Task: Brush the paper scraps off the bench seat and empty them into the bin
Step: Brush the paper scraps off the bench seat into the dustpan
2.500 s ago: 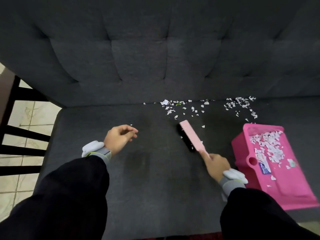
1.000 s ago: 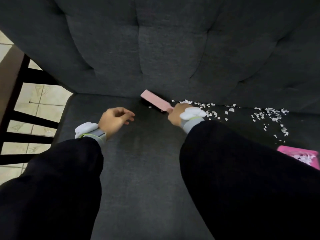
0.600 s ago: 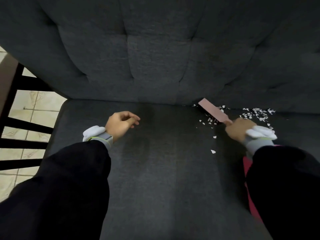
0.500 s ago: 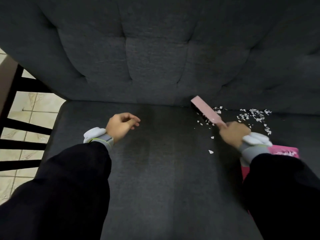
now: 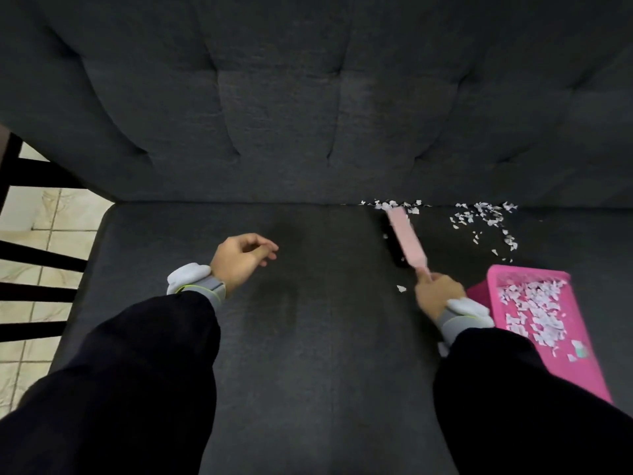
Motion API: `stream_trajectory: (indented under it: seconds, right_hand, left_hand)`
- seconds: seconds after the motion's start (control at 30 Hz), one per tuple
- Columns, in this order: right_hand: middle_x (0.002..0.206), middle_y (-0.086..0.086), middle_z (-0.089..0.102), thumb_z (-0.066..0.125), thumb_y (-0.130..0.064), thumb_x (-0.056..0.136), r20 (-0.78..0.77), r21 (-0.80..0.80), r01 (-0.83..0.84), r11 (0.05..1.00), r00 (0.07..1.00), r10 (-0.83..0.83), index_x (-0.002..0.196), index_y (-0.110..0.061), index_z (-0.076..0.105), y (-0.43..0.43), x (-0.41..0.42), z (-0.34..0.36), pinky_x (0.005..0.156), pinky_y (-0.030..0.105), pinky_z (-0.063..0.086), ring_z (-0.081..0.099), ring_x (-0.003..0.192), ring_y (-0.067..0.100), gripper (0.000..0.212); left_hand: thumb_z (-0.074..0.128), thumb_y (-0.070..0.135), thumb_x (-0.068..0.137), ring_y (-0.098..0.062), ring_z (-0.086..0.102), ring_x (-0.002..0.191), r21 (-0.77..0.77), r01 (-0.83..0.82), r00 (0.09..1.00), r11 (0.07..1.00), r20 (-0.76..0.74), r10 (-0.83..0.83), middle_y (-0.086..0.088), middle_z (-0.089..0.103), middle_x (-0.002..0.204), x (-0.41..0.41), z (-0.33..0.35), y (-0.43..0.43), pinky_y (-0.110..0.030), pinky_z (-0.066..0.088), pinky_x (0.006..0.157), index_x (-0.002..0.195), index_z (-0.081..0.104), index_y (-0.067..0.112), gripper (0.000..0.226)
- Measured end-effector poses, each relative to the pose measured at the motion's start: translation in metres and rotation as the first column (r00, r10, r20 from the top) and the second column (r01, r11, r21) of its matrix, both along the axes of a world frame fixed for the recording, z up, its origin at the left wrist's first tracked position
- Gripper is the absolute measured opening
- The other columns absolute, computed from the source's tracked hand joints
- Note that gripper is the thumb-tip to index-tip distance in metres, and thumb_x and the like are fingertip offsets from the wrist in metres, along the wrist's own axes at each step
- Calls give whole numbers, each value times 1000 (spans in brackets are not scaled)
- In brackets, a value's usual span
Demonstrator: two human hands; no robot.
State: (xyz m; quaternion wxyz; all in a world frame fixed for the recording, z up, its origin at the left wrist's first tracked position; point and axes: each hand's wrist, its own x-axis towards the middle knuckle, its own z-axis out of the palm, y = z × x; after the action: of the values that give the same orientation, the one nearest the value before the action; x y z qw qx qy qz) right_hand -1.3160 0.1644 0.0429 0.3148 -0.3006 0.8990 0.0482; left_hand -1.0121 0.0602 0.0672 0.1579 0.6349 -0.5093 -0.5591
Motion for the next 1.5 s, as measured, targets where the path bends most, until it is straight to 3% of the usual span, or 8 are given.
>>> stream_trajectory:
  seconds: [0.23, 0.4, 0.57, 0.73, 0.97, 1.13, 1.3, 1.5]
  right_hand:
    - [110, 24, 65, 41, -41, 97, 93, -152, -63, 986, 993, 78, 104, -7, 66, 15, 22, 3, 84, 38, 45, 58, 107, 41, 42]
    - [93, 18, 68, 38, -54, 93, 186, -121, -194, 973, 959, 214, 68, -17, 51, 53, 52, -6, 70, 34, 44, 62, 93, 40, 47]
    - [101, 23, 67, 35, -45, 97, 25, -109, 62, 992, 998, -59, 96, -6, 64, 77, 8, -5, 78, 36, 46, 60, 97, 41, 49]
    - [108, 24, 65, 35, -43, 98, 75, -170, 207, 963, 978, -197, 101, -3, 64, 57, 12, -1, 83, 37, 43, 57, 104, 42, 50]
    - [99, 14, 68, 35, -58, 92, 190, -205, -247, 947, 939, 286, 90, -17, 64, -18, 57, 8, 71, 33, 42, 62, 95, 37, 50]
    - [95, 9, 68, 31, -60, 92, 40, -140, -576, 806, 810, 586, 99, -18, 68, -92, 69, 13, 66, 30, 40, 63, 89, 31, 56]
    - [104, 10, 67, 35, -63, 91, -40, -62, -675, 735, 738, 674, 103, -16, 67, -147, 53, 1, 75, 33, 49, 62, 96, 31, 58]
    - [125, 13, 59, 37, -60, 91, -36, 78, -571, 817, 818, 575, 119, -14, 60, -142, -27, -11, 93, 41, 48, 55, 116, 32, 59]
  left_hand:
    - [51, 6, 91, 9, 58, 53, 15, 51, 999, 999, -1, -51, 0, 67, 79, -26, -3, 8, -2, 40, 49, 79, 65, 18, 22]
    - [52, 7, 90, 4, 59, 57, 22, 78, 997, 997, 13, -78, 1, 68, 78, -41, -3, 14, -2, 40, 51, 79, 67, 20, 23]
    - [52, 9, 91, -11, 58, 68, 21, 114, 994, 993, -4, -114, 2, 68, 78, -57, 1, 16, -2, 40, 52, 78, 66, 21, 23]
    - [52, 7, 91, -2, 59, 60, 12, 110, 994, 994, -26, -110, 1, 67, 77, -69, 0, 15, -3, 40, 51, 76, 65, 21, 25]
    - [52, 5, 91, -3, 59, 60, 11, 67, 998, 998, -11, -67, 1, 66, 77, -61, -3, 1, -3, 40, 50, 76, 65, 21, 25]
    - [54, 11, 90, -8, 60, 67, 28, 63, 997, 998, 39, -64, 2, 69, 80, -42, -11, -16, -2, 40, 52, 77, 66, 24, 23]
    - [53, 8, 90, 6, 59, 55, 31, 25, 998, 999, 51, -26, 5, 68, 74, -37, -22, -35, -2, 41, 52, 78, 67, 21, 23]
    - [50, 1, 91, 8, 57, 51, 45, 4, 999, 999, 31, -5, -4, 66, 76, -54, -28, -47, -3, 41, 50, 83, 65, 10, 19]
